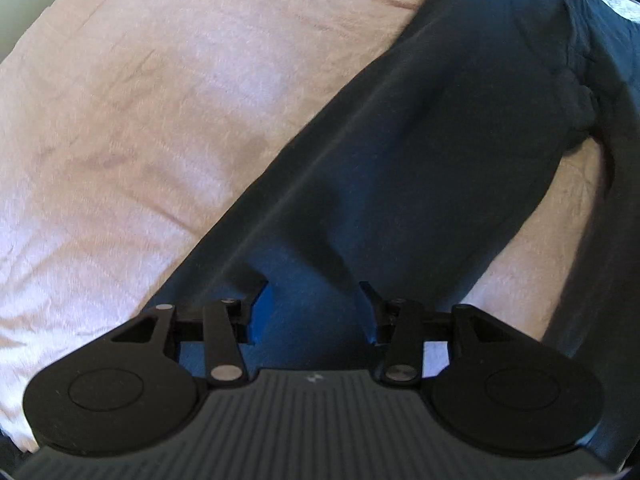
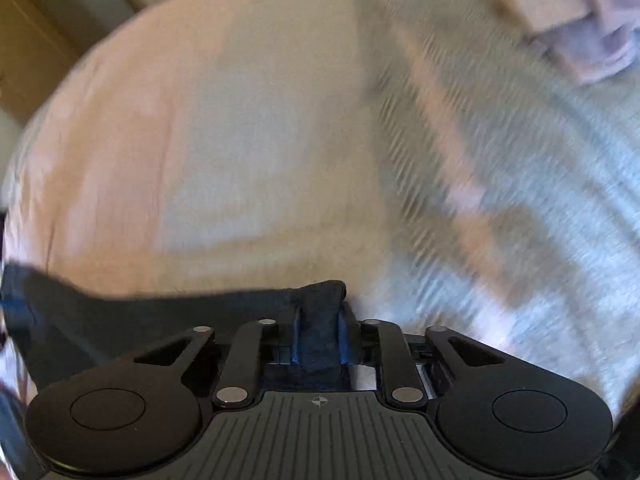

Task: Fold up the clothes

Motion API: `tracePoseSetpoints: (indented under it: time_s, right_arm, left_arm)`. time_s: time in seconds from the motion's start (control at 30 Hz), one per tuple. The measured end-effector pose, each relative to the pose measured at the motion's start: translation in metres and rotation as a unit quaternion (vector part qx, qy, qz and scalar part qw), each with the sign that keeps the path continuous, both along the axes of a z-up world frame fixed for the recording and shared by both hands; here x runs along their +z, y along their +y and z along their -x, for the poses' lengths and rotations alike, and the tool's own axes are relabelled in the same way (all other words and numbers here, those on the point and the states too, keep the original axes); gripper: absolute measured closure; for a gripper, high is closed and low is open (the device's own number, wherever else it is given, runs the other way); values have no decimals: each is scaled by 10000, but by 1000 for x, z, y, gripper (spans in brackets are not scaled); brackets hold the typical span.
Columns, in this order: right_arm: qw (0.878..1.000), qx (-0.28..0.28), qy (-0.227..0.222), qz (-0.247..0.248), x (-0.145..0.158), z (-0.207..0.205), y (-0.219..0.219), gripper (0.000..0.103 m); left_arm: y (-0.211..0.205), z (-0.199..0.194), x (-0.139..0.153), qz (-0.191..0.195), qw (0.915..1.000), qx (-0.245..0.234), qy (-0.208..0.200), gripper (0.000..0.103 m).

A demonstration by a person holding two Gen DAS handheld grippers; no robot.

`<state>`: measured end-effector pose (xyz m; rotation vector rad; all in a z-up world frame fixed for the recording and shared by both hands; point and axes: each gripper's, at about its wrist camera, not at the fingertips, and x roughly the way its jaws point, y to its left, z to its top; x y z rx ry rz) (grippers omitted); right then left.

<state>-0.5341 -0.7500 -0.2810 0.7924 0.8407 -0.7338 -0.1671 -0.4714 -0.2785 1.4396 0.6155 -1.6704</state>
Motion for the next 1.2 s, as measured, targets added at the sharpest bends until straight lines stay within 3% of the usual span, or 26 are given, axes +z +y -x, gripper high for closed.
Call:
tracePoseSetpoints:
  time_s: [0.1,0.2,0.27,0.3,0.37,0.53,0.7,0.83,0.97,1.2]
  right_arm:
    - [9995,-240,-198,99,4,11,-10,87]
    - [9997,-123,138,131,-12,4,-5,83]
    - [9987,-273,326,281,-11,1,3,73]
    - [9978,-353,420,365,-9,0,7,60]
    - [9950,-317,671,672,5,-4,24,56]
    - [9937,-270,782,755,33,8,85,56]
    - [9959,-517,719,162,33,28,158,56]
    - [9956,-519,771,-150,31,29,216,56]
    - [9970,-323,644,-282,31,-7,268,56]
    - [9976,77,569,-397,23,-100,331,56]
  left_arm:
    - [-8,1,-5,-9,9999,134,-24,62]
    - [-3,0,2,10,9998,199,-54,62]
    - [1,-1,6,23,9997,242,-74,62]
    - [3,-2,8,29,9996,264,-84,62]
    - [6,-2,13,42,9995,307,-104,62]
    - [63,0,39,106,9990,429,-78,59]
    - [147,-8,40,-298,9970,659,-277,58]
    - [209,-40,43,-490,9928,964,-521,57]
    - [261,-92,48,-551,9872,1336,-671,56]
    - [303,-193,36,-582,9677,2442,-244,50]
